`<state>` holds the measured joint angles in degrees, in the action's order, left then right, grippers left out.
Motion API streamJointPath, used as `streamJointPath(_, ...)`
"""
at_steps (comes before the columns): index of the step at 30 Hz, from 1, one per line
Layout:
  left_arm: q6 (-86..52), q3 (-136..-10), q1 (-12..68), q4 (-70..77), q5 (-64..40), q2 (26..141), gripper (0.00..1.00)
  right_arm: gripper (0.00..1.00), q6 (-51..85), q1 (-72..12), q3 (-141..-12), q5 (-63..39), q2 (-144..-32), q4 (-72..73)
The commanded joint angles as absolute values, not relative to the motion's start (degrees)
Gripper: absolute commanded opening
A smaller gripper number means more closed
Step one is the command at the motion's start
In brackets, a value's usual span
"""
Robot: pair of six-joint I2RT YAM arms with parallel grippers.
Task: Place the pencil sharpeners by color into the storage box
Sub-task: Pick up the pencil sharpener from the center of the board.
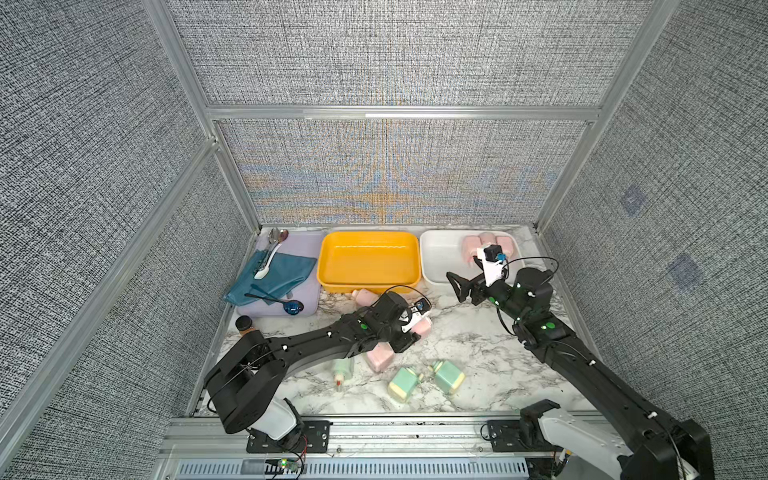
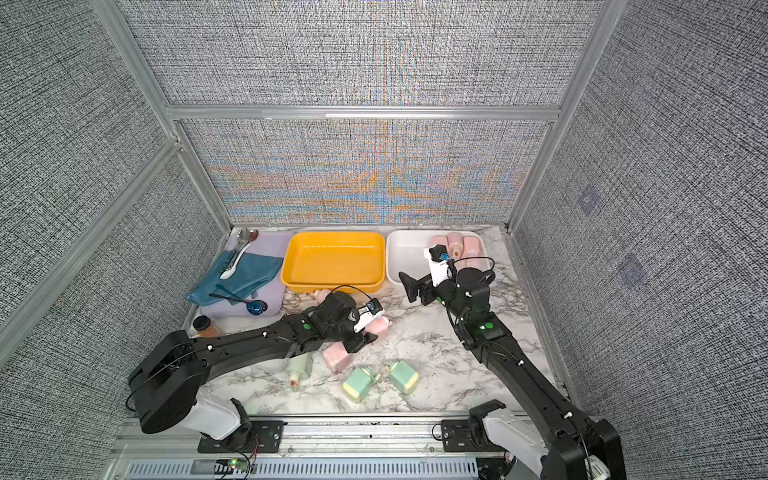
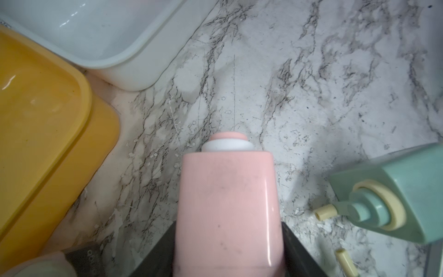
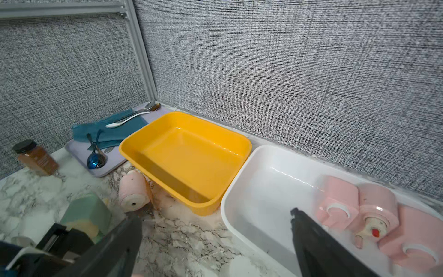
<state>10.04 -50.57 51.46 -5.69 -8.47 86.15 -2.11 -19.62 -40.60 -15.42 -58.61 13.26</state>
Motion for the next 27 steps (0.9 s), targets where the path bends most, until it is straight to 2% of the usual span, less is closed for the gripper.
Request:
streamJointPath(1,16.7,-52.1,48.6,-7.0,-17.4,83.6,0.0,0.99,-8.0,-20.5,-41.4,-19.7,-58.9,11.1)
streamJointPath(5,17.3,-53.9,44.9,-9.1,-22.8,80.2,0.0,0.99,-8.6,-20.8,-39.6,-18.6,-58.7,14.2)
streamJointPath(11,23.6,-58.1,42.5,-18.0,-26.9,79.0,0.0,0.99,-14.2,-21.2,-40.6,-24.2,-57.8,13.2)
streamJointPath(15,26.5,-61.6,40.9,-22.7,-31.1,79.2,0.0,0.99,-23.3,-21.7,-42.3,-33.2,-57.4,7.8)
streamJointPath(21,28.8,-65.4,40.6,-27.0,-34.6,80.2,0.0,0.99,-30.3,-23.4,-45.3,-40.8,-59.6,1.9)
streamJointPath(27,29.5,-66.4,40.6,-27.4,-35.6,80.0,0.0,0.99,-35.6,-24.8,-52.7,-39.6,-64.8,-9.6)
